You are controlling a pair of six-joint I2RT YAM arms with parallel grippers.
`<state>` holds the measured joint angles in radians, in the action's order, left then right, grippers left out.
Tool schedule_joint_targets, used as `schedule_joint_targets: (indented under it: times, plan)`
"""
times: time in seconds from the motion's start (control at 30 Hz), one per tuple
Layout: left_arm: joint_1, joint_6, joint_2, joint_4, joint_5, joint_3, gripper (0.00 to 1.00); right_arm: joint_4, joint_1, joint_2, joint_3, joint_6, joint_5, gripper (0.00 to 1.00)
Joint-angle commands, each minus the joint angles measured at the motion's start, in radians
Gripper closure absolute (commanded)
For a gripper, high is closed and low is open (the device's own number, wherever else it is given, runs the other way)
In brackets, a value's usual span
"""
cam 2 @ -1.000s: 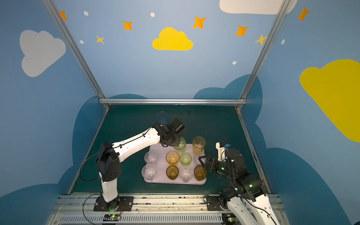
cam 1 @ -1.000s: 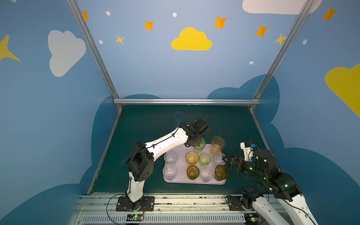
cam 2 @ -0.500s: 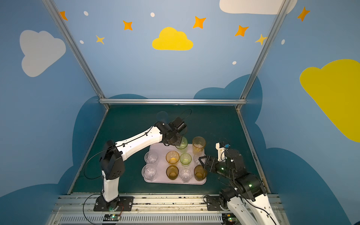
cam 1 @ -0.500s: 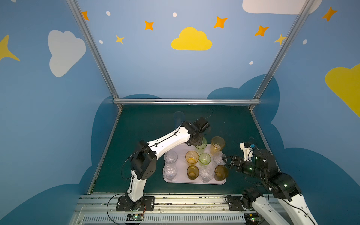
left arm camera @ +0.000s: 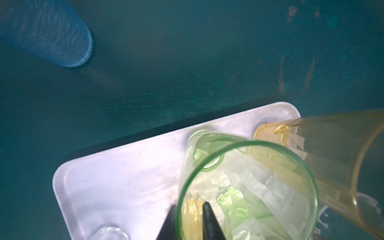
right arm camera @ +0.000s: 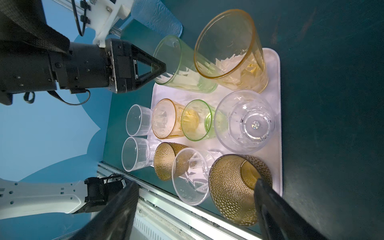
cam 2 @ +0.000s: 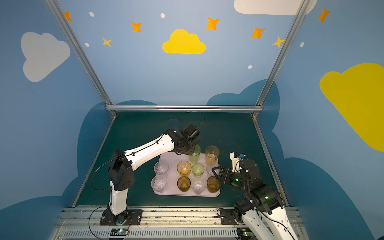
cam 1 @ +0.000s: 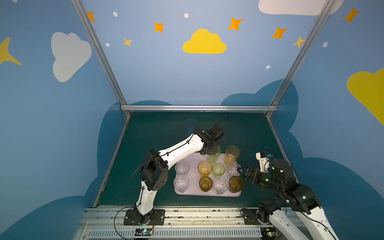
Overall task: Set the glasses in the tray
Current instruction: 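Lower the green glass onto the tray and open the left gripper, then withdraw the left gripper toward the robot while the right gripper rises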
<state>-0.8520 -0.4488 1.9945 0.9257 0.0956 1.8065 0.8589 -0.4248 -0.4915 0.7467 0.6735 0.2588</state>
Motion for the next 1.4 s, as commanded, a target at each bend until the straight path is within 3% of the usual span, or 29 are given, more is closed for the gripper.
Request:
schedule_joint_targets:
  times: [0.0,0.1,0.27,0.77,1.1,1.37]
  plan:
    - [-0.001,0.003,0.013,0.017,-0.007,0.023,0.73,0.014,0.004,-0.005,-0.007,-0.006,-0.009,0.14]
    - [-0.001,0.025,0.009,0.008,-0.023,0.021,0.67,0.015,0.004,-0.007,-0.007,-0.005,-0.012,0.14]
    - [-0.002,0.044,-0.038,-0.042,-0.023,-0.026,0.44,0.025,0.005,-0.014,0.001,-0.006,-0.006,0.14]
    - [-0.002,0.079,-0.081,0.001,0.083,-0.006,0.00,0.027,0.005,-0.022,0.003,-0.010,-0.009,0.14]
    - [-0.002,0.075,-0.153,0.015,0.161,-0.022,0.00,0.019,0.006,-0.033,0.008,-0.014,0.002,0.14]
    - [-0.002,0.057,-0.304,-0.048,0.164,-0.118,0.00,-0.016,0.006,-0.071,0.008,-0.009,0.053,0.14]
